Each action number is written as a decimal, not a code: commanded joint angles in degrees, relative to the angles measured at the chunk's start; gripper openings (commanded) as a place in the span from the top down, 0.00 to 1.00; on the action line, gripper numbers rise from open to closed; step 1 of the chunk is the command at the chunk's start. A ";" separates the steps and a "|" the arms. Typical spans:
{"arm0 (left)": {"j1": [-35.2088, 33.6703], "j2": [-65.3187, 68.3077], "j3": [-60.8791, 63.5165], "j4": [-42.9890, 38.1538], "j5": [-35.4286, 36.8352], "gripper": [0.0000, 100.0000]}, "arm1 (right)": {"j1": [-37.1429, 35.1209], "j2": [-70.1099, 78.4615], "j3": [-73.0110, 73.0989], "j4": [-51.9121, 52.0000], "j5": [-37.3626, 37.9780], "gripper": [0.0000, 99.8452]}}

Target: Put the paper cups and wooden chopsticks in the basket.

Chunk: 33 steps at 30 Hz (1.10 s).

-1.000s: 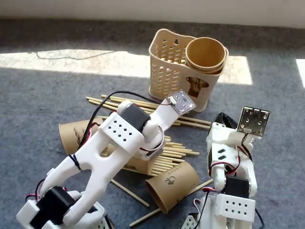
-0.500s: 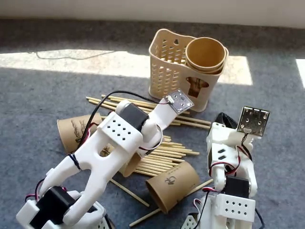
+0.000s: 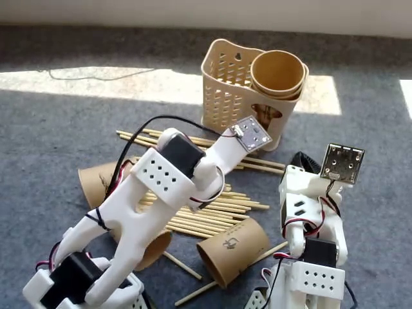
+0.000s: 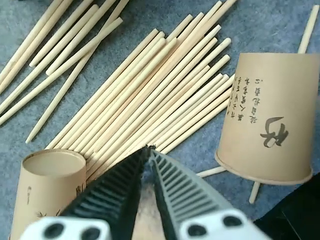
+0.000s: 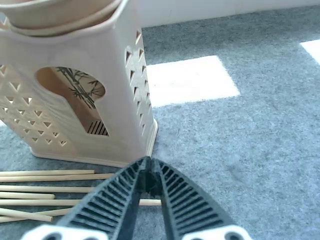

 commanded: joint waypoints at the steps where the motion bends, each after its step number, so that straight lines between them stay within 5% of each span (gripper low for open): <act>1: 0.57 -2.15 -6.29 6.86 -0.18 0.96 | 0.66 -0.66 -0.22 -1.71 0.09 0.99; 7: -1.10 -7.60 1.10 6.77 -0.18 0.79 | 0.66 -0.66 -0.22 -1.71 0.18 0.99; 17: -2.24 -21.76 18.77 6.77 -6.42 0.79 | 0.66 -0.66 -0.31 -1.71 0.18 0.99; 33: -16.13 -22.20 28.00 2.37 -18.46 0.79 | 0.66 -0.57 -0.31 -1.71 0.18 0.99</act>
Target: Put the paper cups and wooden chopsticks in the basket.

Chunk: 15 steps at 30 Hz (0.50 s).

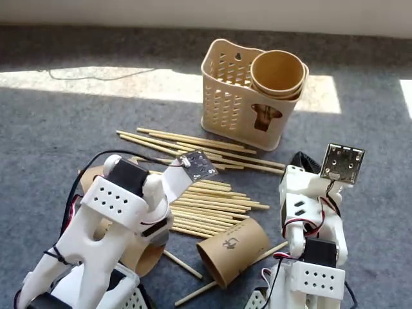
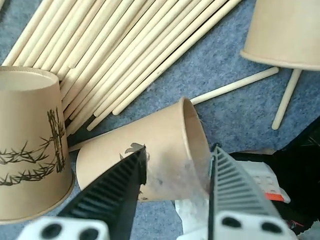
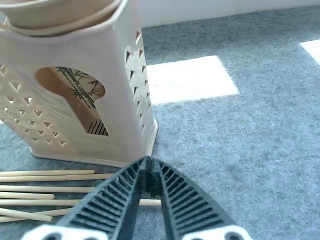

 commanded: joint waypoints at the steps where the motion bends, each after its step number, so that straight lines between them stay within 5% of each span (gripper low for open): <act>1: -1.54 -1.45 0.22 -1.49 -2.55 0.79 | 0.66 -0.57 -0.31 -1.71 0.18 0.99; 15: -1.80 -1.89 10.24 -9.67 -10.02 0.86 | 0.66 -0.66 -0.31 -1.71 0.18 0.99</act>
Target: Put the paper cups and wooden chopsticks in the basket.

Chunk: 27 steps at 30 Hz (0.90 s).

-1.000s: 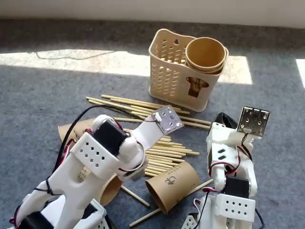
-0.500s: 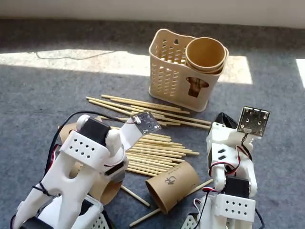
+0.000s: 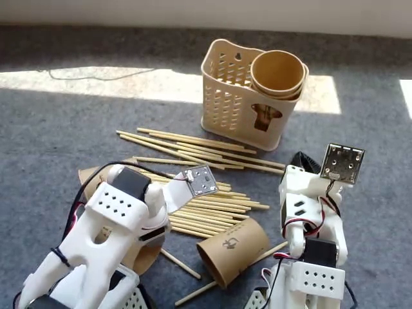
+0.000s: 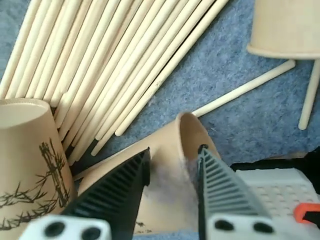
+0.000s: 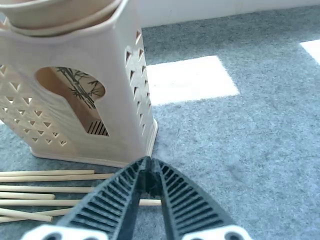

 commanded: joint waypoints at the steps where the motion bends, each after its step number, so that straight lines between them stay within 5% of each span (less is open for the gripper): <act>1: -1.19 -1.36 0.40 -0.88 -0.79 0.87 | 0.66 -0.66 -0.31 -1.71 0.18 0.99; 7: -0.75 -1.36 -5.05 -0.70 -0.62 0.99 | 0.66 -0.66 -0.31 -1.71 0.18 0.99; 18: -0.66 -1.36 -20.88 8.53 -0.18 0.99 | 0.66 -0.57 -0.31 -1.71 0.18 0.99; 27: 4.18 -1.10 -34.42 8.18 12.48 0.99 | 0.66 -0.57 -0.31 -1.71 0.18 0.99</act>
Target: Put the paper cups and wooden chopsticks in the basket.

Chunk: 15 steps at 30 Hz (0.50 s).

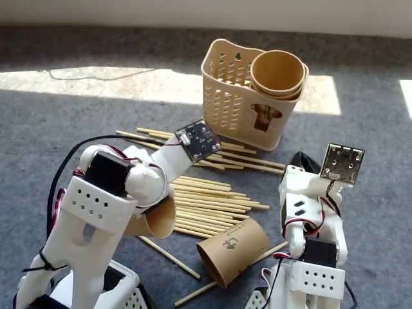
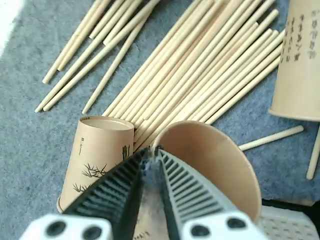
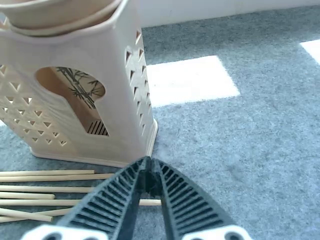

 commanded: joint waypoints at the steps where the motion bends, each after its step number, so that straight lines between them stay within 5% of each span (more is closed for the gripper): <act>1: 5.05 -0.57 -8.92 0.18 7.12 0.99 | 0.66 -0.57 -0.31 -1.71 0.18 0.99; 15: 7.16 -0.40 -18.59 -22.15 25.23 0.99 | 0.66 -0.57 -0.31 -1.71 0.18 0.99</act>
